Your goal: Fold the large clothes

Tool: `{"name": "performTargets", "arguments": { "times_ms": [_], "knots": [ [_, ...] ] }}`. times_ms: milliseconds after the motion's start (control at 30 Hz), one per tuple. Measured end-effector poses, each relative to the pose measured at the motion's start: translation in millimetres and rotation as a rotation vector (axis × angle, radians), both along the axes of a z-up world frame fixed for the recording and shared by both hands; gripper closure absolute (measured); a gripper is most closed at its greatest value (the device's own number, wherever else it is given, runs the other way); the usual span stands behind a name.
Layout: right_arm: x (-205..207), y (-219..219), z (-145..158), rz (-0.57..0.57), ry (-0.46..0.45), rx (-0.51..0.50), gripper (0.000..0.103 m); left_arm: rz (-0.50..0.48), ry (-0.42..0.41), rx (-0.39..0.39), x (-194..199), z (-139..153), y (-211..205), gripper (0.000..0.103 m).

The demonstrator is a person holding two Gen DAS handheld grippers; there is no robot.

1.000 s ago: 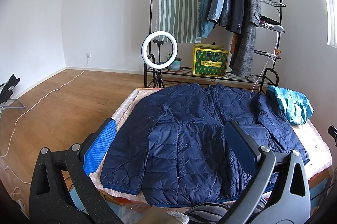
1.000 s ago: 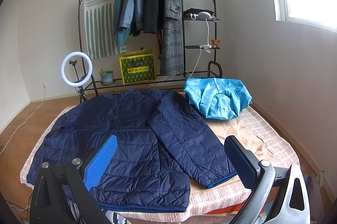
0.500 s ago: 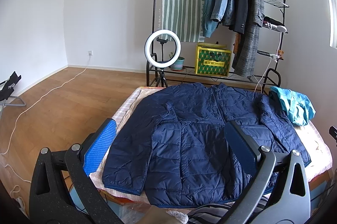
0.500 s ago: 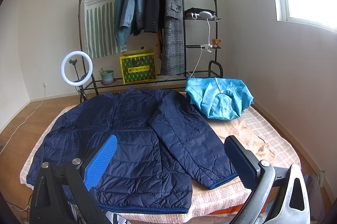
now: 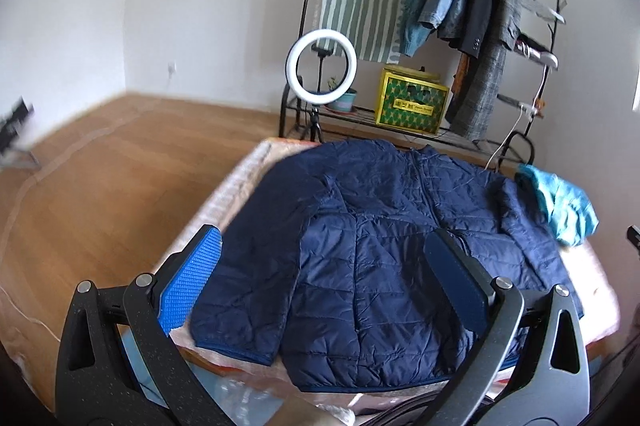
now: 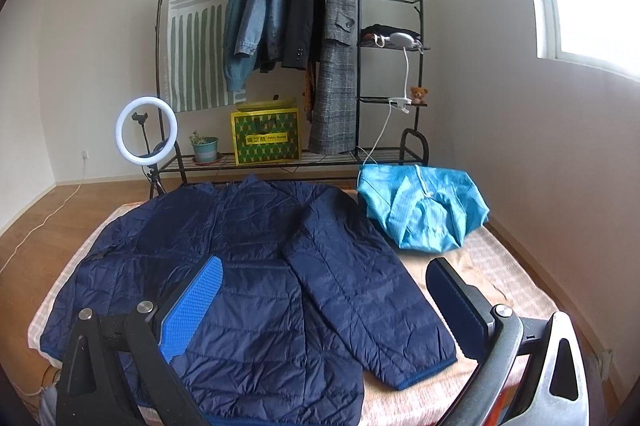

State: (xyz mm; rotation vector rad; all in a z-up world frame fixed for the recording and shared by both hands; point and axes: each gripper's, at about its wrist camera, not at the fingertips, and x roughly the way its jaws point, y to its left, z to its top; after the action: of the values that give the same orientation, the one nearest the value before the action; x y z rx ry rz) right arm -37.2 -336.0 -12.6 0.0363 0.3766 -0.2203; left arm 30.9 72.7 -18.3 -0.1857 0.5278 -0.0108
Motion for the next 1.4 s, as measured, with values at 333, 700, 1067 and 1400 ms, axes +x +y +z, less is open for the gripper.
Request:
{"name": "performTargets", "arguments": {
  "times_ms": [333,700,1067,1400],
  "knots": [
    [50.1,8.4,24.3,0.078,-0.039,-0.079,0.0,0.083,0.085,-0.026,15.7,-49.2,74.0,0.0],
    [111.2,58.0,43.7,0.317,-0.036,-0.068,0.015,0.107,0.256,-0.135,27.3,-118.2,125.1,0.034],
    [130.4,217.7,16.1,0.774,0.093,-0.168,0.03,0.132,0.272,-0.209,18.4,-136.0,162.0,0.044],
    [131.6,366.2,-71.8,1.2,0.318,-0.247,0.051,0.089,0.248,-0.21,14.3,-130.2,179.2,0.044]
  ]
}}
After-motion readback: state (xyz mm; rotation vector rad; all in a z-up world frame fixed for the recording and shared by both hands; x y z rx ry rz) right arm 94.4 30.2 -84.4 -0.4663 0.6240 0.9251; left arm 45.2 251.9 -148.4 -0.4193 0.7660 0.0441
